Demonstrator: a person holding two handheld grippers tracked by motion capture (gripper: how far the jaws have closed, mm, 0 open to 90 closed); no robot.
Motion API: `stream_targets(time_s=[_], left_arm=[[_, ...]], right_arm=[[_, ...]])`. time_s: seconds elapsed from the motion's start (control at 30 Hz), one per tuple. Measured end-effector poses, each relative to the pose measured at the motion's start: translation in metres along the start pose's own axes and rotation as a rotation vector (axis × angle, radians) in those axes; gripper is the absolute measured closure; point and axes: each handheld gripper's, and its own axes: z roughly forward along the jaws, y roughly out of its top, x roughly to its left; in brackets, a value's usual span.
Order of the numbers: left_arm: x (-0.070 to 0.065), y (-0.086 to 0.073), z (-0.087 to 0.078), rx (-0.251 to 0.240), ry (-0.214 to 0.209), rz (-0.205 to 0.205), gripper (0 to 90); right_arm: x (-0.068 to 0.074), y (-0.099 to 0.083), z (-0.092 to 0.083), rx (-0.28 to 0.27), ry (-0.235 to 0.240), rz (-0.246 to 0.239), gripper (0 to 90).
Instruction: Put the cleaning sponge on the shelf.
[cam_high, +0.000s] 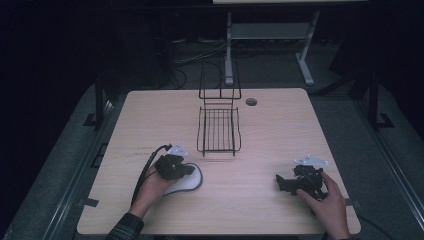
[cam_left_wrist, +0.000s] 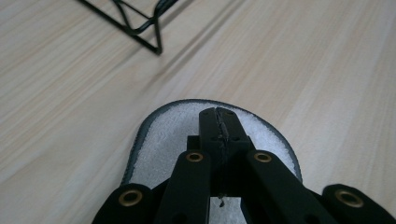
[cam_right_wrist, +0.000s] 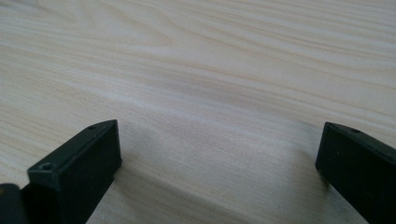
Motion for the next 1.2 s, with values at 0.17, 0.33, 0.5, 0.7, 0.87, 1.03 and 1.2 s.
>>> stream_targets(time_s=[0.17,0.33,0.5,0.7,0.87,1.03,1.2], left_arm=[[0.007,-0.004,-0.003,-0.009,0.01,-0.02,89.7],[0.008,-0.005,-0.008,-0.033,0.009,-0.026,89.6],[0.014,-0.007,-0.016,-0.06,0.002,-0.033,85.3],[0.022,-0.013,-0.028,-0.08,-0.006,-0.041,74.6],[0.029,-0.02,-0.038,-0.099,-0.009,-0.06,62.8],[0.037,-0.029,-0.047,-0.109,-0.015,-0.059,48.1],[0.042,-0.038,-0.05,-0.108,-0.012,-0.054,31.8]], right_arm=[[0.0,0.0,0.0,0.0,0.0,0.0,0.0],[0.0,0.0,0.0,0.0,0.0,0.0,0.0],[0.0,0.0,0.0,0.0,0.0,0.0,0.0],[0.0,0.0,0.0,0.0,0.0,0.0,0.0],[0.0,0.0,0.0,0.0,0.0,0.0,0.0],[0.0,0.0,0.0,0.0,0.0,0.0,0.0],[0.0,0.0,0.0,0.0,0.0,0.0,0.0]])
